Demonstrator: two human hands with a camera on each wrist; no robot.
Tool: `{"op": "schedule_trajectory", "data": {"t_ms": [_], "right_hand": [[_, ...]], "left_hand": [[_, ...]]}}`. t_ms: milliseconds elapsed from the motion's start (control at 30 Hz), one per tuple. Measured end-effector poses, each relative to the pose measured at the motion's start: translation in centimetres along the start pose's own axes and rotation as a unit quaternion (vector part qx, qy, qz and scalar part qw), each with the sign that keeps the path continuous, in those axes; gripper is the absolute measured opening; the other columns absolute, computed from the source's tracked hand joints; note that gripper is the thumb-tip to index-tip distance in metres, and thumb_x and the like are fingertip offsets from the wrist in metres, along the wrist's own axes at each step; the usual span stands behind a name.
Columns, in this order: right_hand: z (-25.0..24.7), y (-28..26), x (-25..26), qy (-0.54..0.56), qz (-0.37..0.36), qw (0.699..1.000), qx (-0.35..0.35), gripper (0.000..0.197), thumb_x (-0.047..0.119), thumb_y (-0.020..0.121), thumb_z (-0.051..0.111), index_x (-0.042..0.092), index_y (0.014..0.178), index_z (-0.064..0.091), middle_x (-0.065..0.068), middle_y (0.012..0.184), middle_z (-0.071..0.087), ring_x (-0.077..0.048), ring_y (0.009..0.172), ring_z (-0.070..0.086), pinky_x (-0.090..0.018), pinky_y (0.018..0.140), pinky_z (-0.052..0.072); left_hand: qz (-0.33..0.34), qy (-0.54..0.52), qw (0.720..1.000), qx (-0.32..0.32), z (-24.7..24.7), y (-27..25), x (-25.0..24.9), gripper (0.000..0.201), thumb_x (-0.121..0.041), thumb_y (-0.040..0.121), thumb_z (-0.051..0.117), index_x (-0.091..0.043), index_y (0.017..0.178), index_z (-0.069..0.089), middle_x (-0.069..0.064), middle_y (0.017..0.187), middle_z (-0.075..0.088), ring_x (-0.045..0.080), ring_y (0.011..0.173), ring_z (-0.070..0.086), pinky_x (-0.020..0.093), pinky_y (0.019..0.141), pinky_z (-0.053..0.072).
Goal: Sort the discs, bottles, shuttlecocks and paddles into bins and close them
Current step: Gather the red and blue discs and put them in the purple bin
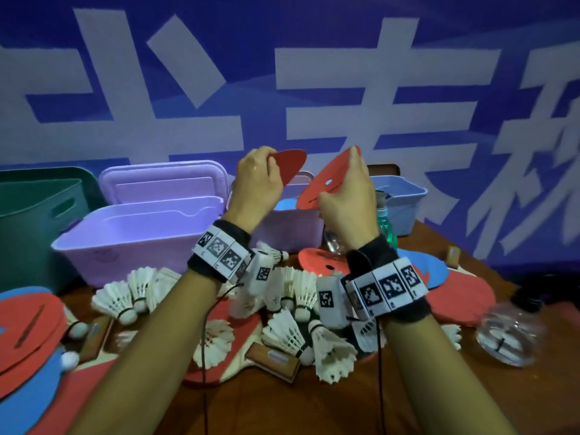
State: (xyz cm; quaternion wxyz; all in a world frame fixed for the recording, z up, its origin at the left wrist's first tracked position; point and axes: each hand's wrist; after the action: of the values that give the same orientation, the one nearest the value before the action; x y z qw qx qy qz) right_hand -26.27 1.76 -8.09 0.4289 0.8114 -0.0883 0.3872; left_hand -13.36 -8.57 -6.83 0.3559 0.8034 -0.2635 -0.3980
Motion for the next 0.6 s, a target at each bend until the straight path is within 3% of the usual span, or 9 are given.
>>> {"op": "schedule_trajectory", "data": {"t_ms": [67, 133, 167, 233, 333, 467, 600], "right_hand": [[1.2, 1.8, -0.5, -0.011, 0.010, 1.000, 0.020, 0.075, 0.008, 0.068, 0.057, -0.005, 0.140, 0.036, -0.022, 0.142, 0.044, -0.035, 0.128, 0.046, -0.048, 0.102, 0.043], [2.7, 3.2, -0.9, -0.025, 0.018, 0.999, 0.044, 0.090, 0.003, 0.071, 0.068, -0.002, 0.150, 0.025, -0.019, 0.155, 0.032, -0.031, 0.142, 0.033, -0.041, 0.111, 0.035], [3.6, 3.7, -1.1, -0.033, 0.022, 0.998, 0.054, 0.095, 0.000, 0.075, 0.070, -0.001, 0.154, 0.017, -0.017, 0.160, 0.023, -0.028, 0.147, 0.025, -0.036, 0.114, 0.030], [5.3, 4.5, -1.4, -0.041, 0.029, 0.996, 0.076, 0.097, -0.004, 0.080, 0.065, 0.000, 0.157, 0.006, -0.015, 0.165, 0.009, -0.025, 0.151, 0.014, -0.029, 0.115, 0.023], [7.3, 5.1, -2.1, -0.051, 0.049, 0.991, 0.110, 0.093, -0.003, 0.084, 0.058, 0.001, 0.157, 0.000, -0.014, 0.166, -0.001, -0.026, 0.152, 0.011, -0.028, 0.116, 0.021], [9.1, 5.7, -3.2, -0.046, 0.059, 0.985, 0.153, 0.093, -0.004, 0.084, 0.057, -0.002, 0.156, -0.001, -0.018, 0.165, -0.003, -0.027, 0.152, 0.008, -0.026, 0.115, 0.018], [9.1, 6.3, -4.0, -0.038, 0.078, 0.982, 0.170, 0.091, -0.002, 0.086, 0.058, -0.002, 0.156, 0.000, -0.016, 0.165, -0.001, -0.026, 0.152, 0.010, -0.029, 0.117, 0.017]], "left_hand": [[-0.051, 0.009, 0.998, 0.038, 1.5, 0.6, 1.3, 0.029, -0.024, 0.100, 0.043, -0.007, 0.090, 0.064, 0.017, 0.103, 0.068, 0.034, 0.100, 0.060, 0.035, 0.083, 0.040], [-0.064, 0.008, 0.996, 0.066, 2.7, 0.8, 2.7, 0.034, -0.023, 0.103, 0.039, -0.006, 0.076, 0.054, 0.023, 0.096, 0.064, 0.036, 0.094, 0.057, 0.032, 0.075, 0.030], [-0.060, 0.008, 0.995, 0.074, 3.3, 0.7, 3.4, 0.037, -0.023, 0.101, 0.037, -0.002, 0.076, 0.054, 0.023, 0.094, 0.065, 0.036, 0.093, 0.057, 0.032, 0.075, 0.031], [-0.057, 0.022, 0.993, 0.097, 4.1, 0.6, 4.6, 0.042, -0.021, 0.092, 0.034, 0.002, 0.083, 0.067, 0.020, 0.094, 0.070, 0.036, 0.093, 0.061, 0.040, 0.083, 0.042], [-0.080, 0.050, 0.986, 0.139, 4.5, 0.3, 5.4, 0.032, -0.011, 0.093, 0.045, -0.003, 0.086, 0.076, 0.014, 0.092, 0.074, 0.033, 0.092, 0.066, 0.043, 0.086, 0.051], [-0.121, 0.089, 0.972, 0.183, 4.5, 0.2, 6.8, 0.031, -0.007, 0.093, 0.047, -0.006, 0.097, 0.077, 0.013, 0.103, 0.074, 0.030, 0.100, 0.066, 0.035, 0.087, 0.051], [-0.102, 0.105, 0.969, 0.199, 4.8, 0.1, 8.4, 0.029, -0.003, 0.093, 0.047, -0.001, 0.102, 0.075, 0.017, 0.108, 0.072, 0.032, 0.105, 0.063, 0.034, 0.090, 0.043]]}}
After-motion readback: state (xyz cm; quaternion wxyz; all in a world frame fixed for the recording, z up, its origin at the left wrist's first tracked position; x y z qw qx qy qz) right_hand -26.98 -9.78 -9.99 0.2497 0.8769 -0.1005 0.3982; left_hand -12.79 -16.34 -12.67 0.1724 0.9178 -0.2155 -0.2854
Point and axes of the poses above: each hand's wrist, its own y-axis towards the middle knuckle, its own z-axis out of the palm, x = y × z
